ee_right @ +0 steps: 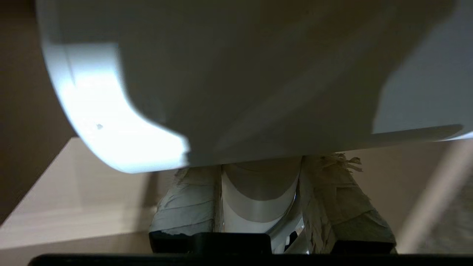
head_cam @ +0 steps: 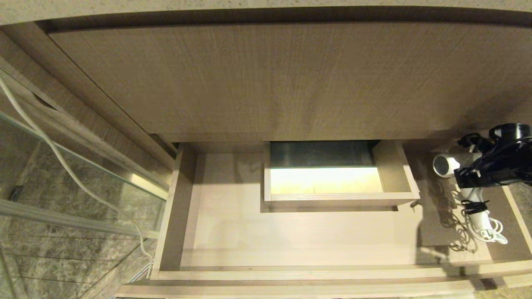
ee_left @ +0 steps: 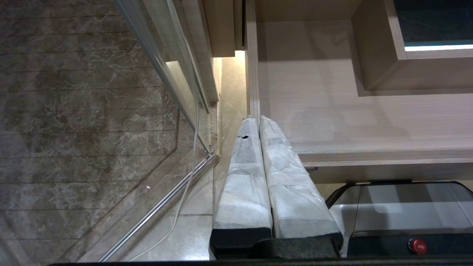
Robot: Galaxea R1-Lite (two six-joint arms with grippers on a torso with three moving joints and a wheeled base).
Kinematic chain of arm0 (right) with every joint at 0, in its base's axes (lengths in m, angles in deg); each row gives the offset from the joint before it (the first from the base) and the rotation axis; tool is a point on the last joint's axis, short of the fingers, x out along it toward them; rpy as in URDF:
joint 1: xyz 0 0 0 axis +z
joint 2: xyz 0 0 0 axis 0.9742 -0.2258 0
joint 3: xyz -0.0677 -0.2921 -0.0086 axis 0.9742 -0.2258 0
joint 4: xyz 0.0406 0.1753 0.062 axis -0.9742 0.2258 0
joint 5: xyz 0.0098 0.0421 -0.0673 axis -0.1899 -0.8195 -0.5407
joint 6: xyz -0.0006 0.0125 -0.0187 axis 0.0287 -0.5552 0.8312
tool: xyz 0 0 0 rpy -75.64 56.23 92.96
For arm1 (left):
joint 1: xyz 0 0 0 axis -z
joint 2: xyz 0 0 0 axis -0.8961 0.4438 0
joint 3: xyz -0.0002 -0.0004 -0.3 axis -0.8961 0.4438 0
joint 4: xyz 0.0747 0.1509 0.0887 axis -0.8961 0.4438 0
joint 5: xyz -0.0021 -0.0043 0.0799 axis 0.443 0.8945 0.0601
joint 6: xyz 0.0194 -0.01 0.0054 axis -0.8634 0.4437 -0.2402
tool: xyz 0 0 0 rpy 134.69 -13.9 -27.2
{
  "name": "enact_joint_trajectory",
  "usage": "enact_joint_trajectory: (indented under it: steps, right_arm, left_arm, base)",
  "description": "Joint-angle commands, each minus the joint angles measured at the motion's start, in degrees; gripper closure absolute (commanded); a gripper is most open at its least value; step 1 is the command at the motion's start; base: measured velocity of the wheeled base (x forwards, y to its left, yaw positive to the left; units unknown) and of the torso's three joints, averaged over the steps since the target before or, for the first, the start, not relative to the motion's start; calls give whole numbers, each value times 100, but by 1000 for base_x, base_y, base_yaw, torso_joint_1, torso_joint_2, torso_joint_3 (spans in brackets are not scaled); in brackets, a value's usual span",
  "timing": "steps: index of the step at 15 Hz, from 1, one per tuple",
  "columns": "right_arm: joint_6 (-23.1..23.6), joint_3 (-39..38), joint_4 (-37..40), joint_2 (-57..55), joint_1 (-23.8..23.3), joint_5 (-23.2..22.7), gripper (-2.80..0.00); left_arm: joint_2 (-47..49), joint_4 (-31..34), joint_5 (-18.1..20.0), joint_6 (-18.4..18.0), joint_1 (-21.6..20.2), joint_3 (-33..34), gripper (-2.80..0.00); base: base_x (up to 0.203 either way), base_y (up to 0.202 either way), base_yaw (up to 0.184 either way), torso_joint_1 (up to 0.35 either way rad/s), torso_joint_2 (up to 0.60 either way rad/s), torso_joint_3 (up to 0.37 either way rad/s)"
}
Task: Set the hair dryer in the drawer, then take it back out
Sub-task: Take the hairdryer out
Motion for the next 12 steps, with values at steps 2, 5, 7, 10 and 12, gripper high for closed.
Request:
enact_joint_trajectory:
  steps: [2, 5, 7, 10, 12]
  right_arm:
    - [239, -370, 5, 836, -8, -5, 0]
    - [350, -829, 31, 1624, -1, -3, 0]
    - [360, -957, 201, 2071, 6, -3, 0]
    - [354, -1103, 582, 2876, 8, -9, 0]
    - [352, -1423, 597, 3396, 2, -11, 0]
  left_arm:
    - [-9, -3, 0, -7, 0, 5, 0]
    - [-9, -3, 0, -2, 0, 3, 0]
    - [-5, -3, 0, 1, 0, -1, 0]
    - [-8, -3, 0, 1, 0, 4, 0]
    - [-5, -3, 0, -4, 0, -1, 0]
  base:
    - [0, 0, 0, 0, 0, 0]
    - [0, 0, 0, 0, 0, 0]
    - [0, 0, 0, 0, 0, 0]
    - [0, 0, 0, 0, 0, 0]
    - [0, 0, 0, 0, 0, 0]
